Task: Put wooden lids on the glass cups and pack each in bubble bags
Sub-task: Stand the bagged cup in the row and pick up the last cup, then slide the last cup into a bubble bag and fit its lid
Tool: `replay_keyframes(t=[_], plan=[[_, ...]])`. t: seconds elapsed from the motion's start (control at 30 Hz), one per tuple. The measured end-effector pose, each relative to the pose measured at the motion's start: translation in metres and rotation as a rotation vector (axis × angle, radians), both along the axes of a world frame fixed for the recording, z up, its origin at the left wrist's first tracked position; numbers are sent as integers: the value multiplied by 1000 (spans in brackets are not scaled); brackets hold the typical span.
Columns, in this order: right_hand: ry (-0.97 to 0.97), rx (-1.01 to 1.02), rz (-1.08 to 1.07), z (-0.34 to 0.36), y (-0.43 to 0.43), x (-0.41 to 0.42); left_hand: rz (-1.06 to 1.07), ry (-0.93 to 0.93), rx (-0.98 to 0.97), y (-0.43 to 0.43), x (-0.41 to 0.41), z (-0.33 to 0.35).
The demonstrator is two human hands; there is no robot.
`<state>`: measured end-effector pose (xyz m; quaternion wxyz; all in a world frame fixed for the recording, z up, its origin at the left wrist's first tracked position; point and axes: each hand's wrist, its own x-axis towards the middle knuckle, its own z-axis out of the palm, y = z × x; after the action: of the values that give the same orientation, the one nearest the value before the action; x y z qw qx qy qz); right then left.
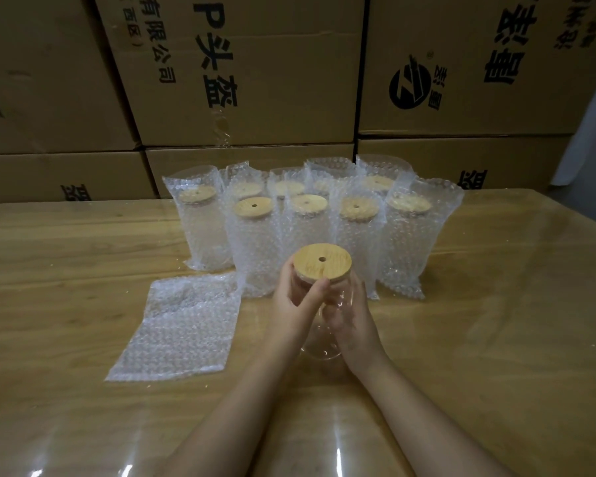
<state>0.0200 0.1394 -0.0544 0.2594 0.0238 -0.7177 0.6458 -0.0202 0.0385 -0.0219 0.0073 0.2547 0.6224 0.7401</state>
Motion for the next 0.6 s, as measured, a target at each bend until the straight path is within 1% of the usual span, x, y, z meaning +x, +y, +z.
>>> replay_keyframes(t=[0.07, 0.13, 0.17, 0.2, 0.23, 0.27, 0.3, 0.33, 0.37, 0.4, 0.43, 0.5, 0.6], plan=[[-1, -31, -16, 1, -1, 0, -55, -15, -16, -4, 2, -10], [8, -32, -26, -2, -1, 0, -113, 7, -119, -18, 1, -16], [3, -34, -28, -4, -1, -1, -80, -10, -164, -27, -2, -16], [-8, -49, -30, -4, -1, -1, 22, -24, -202, -38, -7, -16], [-19, -84, -37, -4, -1, -1, 176, -7, -253, -48, -13, -15], [-26, -143, -49, -3, 0, -2, 365, 49, -358, -60, -20, -14], [-33, -224, -58, -2, 2, -3, 553, 125, -549, -71, -28, -12], [-42, -313, -68, -1, 4, -5, 681, 190, -797, -81, -35, -12], [-49, -388, -78, 1, 7, -7, 723, 218, -1050, -88, -40, -12], [-54, -433, -89, 2, 10, -8, 688, 200, -1270, -92, -44, -14], [-59, -451, -96, 3, 12, -8, 630, 173, -1416, -94, -45, -14], [-70, -452, -102, 4, 11, -8, 553, 151, -1553, -93, -44, -15], [-103, -430, -82, 3, 9, -8, 559, 221, -1624, -89, -44, -8]])
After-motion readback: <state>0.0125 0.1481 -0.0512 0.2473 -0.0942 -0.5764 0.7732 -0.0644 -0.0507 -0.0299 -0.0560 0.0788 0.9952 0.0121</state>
